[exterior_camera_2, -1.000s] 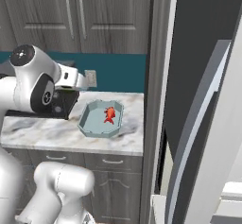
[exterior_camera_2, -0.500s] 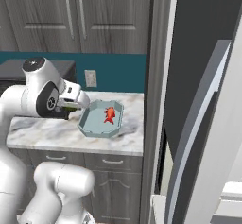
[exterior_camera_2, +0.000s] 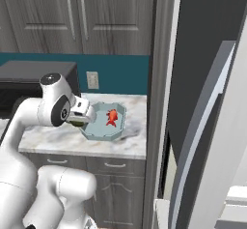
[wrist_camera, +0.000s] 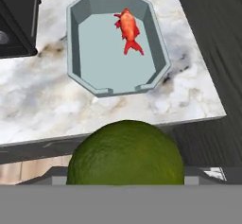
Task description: Place one lime and one fish in each tupperware on the nearby counter, to pack two identical lunches.
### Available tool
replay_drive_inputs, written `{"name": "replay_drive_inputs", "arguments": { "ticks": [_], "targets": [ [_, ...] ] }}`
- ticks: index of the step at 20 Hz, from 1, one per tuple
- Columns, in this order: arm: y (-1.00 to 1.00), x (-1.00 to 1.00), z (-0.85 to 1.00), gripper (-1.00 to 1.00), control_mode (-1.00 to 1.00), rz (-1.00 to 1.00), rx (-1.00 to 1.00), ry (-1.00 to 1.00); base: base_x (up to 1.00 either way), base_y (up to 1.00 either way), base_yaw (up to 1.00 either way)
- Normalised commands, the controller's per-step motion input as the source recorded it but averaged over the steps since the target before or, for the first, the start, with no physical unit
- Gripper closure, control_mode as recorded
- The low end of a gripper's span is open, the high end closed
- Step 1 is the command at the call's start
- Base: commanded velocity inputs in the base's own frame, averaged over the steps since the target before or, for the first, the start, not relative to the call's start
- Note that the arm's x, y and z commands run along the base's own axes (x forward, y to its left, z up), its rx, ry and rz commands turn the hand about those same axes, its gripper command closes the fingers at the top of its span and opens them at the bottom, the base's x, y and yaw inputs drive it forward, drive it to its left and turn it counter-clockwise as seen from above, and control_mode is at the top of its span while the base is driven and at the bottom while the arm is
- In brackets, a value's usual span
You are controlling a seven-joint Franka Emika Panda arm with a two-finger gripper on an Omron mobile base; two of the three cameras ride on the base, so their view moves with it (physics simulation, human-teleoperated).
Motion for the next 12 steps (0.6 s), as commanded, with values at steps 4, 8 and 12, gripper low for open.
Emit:
{"name": "replay_drive_inputs", "arguments": {
  "ticks": [4,8,12],
  "targets": [
    [0.00,0.39,-0.39,1.00,-1.00,0.00,0.02,0.04,0.00,0.00,0.00],
    [0.00,0.56,-0.29,1.00,-1.00,0.00,0.12,0.02,0.00,0.00,0.00],
    [0.03,0.63,-0.28,1.00,-1.00,0.00,0.10,0.05,0.00,0.00,0.00]
  ]
}}
